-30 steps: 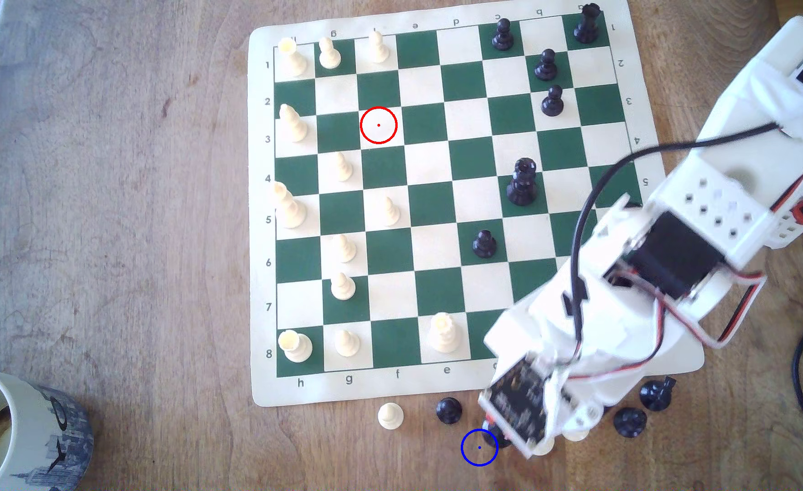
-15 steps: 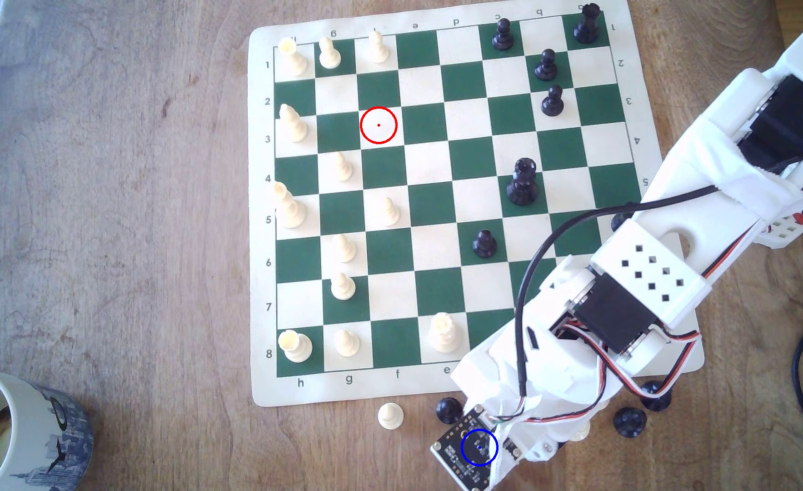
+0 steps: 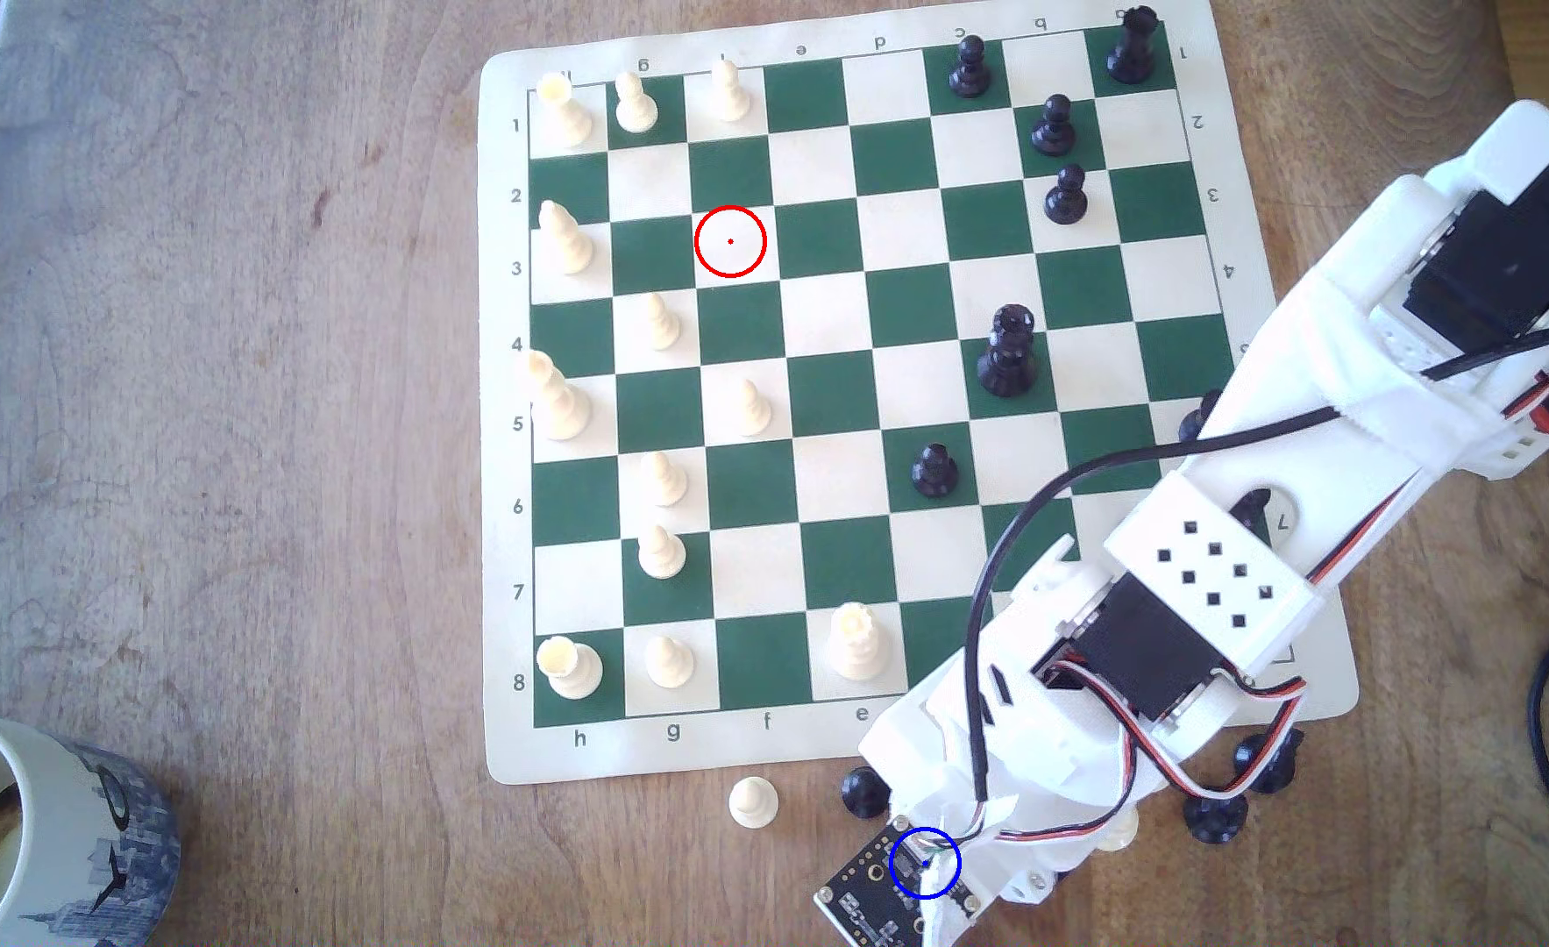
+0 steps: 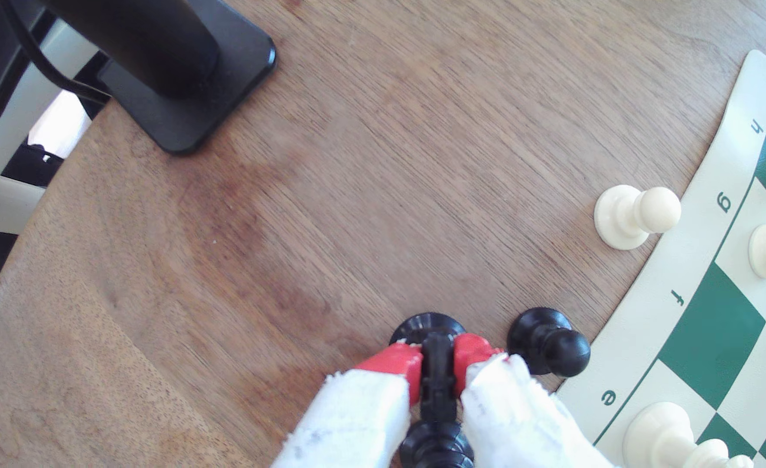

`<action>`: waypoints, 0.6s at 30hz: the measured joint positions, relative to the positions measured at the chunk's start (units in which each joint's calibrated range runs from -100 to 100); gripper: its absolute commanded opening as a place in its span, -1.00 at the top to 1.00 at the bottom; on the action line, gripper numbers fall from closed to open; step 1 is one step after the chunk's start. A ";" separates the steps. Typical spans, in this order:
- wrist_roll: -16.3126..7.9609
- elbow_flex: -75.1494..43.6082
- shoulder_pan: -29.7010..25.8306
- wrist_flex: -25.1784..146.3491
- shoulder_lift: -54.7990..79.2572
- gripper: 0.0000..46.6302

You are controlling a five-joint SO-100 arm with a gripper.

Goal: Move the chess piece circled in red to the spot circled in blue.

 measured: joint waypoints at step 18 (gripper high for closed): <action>0.93 0.00 0.00 0.00 0.59 0.51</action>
